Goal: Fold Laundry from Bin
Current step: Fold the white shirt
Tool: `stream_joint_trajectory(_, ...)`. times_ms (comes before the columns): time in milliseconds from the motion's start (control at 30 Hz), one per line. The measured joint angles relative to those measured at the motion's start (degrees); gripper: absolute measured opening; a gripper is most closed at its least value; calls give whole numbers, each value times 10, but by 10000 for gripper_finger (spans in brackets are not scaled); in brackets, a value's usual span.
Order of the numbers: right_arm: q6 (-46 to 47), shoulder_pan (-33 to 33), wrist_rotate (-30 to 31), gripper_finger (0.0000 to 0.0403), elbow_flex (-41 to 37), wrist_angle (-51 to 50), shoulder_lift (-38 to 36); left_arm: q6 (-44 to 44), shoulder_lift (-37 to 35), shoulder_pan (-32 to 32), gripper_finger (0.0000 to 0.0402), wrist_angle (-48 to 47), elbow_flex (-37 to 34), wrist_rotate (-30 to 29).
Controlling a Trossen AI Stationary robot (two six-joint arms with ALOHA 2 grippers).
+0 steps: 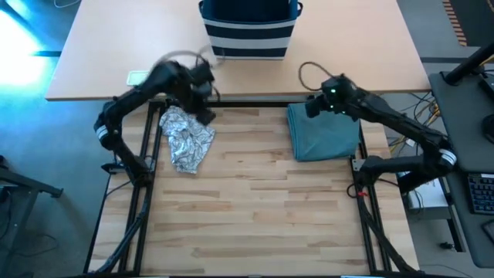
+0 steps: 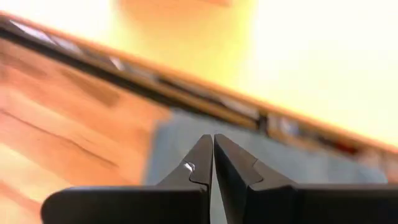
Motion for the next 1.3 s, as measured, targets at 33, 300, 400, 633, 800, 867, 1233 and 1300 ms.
stream_joint_trajectory(33, -5, 12, 1, 13, 7, 9, -12, -21, -7, -4, 213, 6, -46, -1)
stream_joint_trajectory(300, 10, 127, -92, 23, 4, 89, -74, -192, -70, -31, 213, 123, -350, -7)
stream_joint_trajectory(400, 13, 180, -100, 56, -1, 90, -72, -232, -84, -40, 213, 181, -421, -11)
stream_joint_trajectory(633, 23, 291, -78, 140, -7, 89, -58, -265, -84, -83, 213, 299, -508, -46)
stream_joint_trajectory(800, 24, 338, -27, 165, -8, 85, -51, -293, -84, -88, 211, 356, -525, -92)
stream_joint_trajectory(867, 28, 344, -16, 168, -8, 85, -50, -304, -84, -82, 204, 360, -530, -90)
stream_joint_trajectory(1233, 53, 344, -15, 160, -8, 127, -40, -307, -90, -68, 43, 384, -589, -77)
stream_joint_trajectory(1300, 63, 345, -15, 161, -8, 147, -39, -301, -105, -75, 13, 382, -569, -72)
